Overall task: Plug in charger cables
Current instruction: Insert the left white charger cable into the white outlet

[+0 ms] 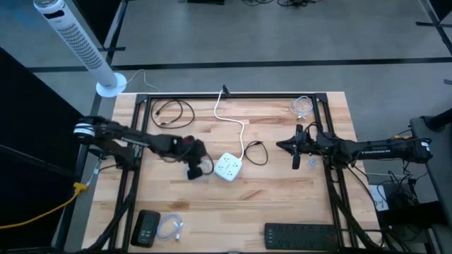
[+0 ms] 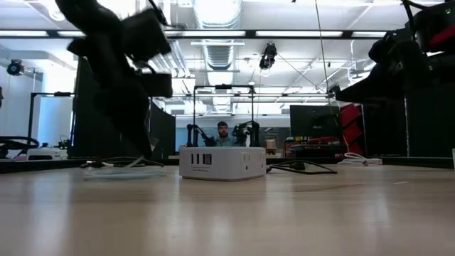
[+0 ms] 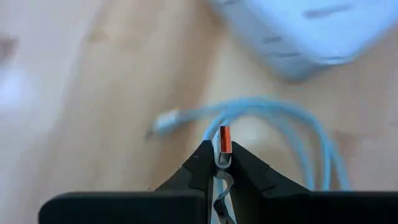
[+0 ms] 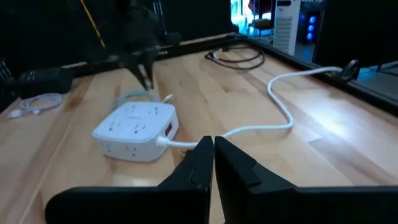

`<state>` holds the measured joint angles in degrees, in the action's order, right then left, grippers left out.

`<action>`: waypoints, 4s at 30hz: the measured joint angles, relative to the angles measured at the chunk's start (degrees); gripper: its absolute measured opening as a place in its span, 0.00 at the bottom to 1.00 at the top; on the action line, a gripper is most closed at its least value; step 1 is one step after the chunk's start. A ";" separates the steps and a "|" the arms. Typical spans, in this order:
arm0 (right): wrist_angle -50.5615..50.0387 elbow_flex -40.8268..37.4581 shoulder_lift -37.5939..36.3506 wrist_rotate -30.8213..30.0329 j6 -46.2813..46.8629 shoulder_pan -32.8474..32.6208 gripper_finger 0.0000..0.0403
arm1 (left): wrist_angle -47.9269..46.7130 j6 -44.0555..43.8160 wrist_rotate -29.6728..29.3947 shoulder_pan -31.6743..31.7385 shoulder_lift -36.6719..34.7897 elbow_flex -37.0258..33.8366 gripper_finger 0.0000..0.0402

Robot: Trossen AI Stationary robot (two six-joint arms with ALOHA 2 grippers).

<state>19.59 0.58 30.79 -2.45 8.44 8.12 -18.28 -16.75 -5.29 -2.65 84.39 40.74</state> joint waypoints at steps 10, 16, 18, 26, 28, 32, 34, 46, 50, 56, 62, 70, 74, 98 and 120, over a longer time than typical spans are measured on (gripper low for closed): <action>19.55 0.01 13.70 4.49 -2.20 -4.42 0.00 | 15.81 -2.99 -2.91 -14.41 0.58 -5.78 0.05; 24.74 4.11 23.71 4.55 -6.02 -7.90 0.00 | 22.19 -4.76 -6.99 -16.45 0.85 -7.21 0.05; 23.45 8.33 29.79 4.42 -7.59 -10.00 0.00 | 26.11 -3.74 -7.79 -16.42 0.85 -8.29 0.05; 20.06 25.13 49.63 5.37 -9.49 -14.16 0.00 | 33.54 -1.38 -12.15 -16.21 1.17 -9.63 0.05; 18.14 28.75 53.83 5.08 -9.49 -14.18 0.00 | 33.25 -1.50 -12.75 -16.30 1.20 -9.79 0.05; 16.89 34.17 59.97 4.95 -8.25 -14.20 0.00 | 33.75 -1.75 -13.63 -16.32 2.50 -9.75 0.05; 16.65 36.07 62.46 5.54 -8.00 -14.66 0.00 | 36.22 -1.63 -13.84 -16.16 3.82 -9.80 0.05; 16.85 44.82 70.26 5.60 -7.60 -16.94 0.00 | 42.76 2.73 -13.82 -16.04 10.19 -8.98 0.05; 16.88 47.82 73.33 5.53 -7.03 -17.09 0.00 | 43.70 4.44 -13.82 -15.99 11.61 -8.48 0.05; 15.93 53.55 78.41 5.26 -7.14 -17.11 0.00 | 45.01 5.81 -13.82 -15.90 12.21 -8.01 0.05; 7.99 59.46 81.23 2.86 -10.09 -17.12 0.00 | 44.96 6.67 -13.80 -16.25 11.34 -8.22 0.05; 0.31 61.99 81.20 0.89 -12.53 -17.40 0.00 | 44.41 6.84 -15.15 -16.56 10.86 -8.43 0.05; 0.03 61.82 81.20 0.93 -12.26 -17.40 0.00 | 45.10 6.84 -15.34 -16.56 10.83 -8.47 0.05; -3.70 61.92 78.03 -2.44 -10.68 -17.54 0.33 | 46.02 6.64 -14.72 -16.85 10.79 -8.51 0.05; -4.37 61.92 78.03 -2.55 -9.04 -18.25 0.12 | 51.28 7.28 -15.23 -16.84 10.79 -8.53 0.05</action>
<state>15.22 62.50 108.81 -5.01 -0.60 -10.13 33.01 -9.47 -20.53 -19.49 95.18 32.21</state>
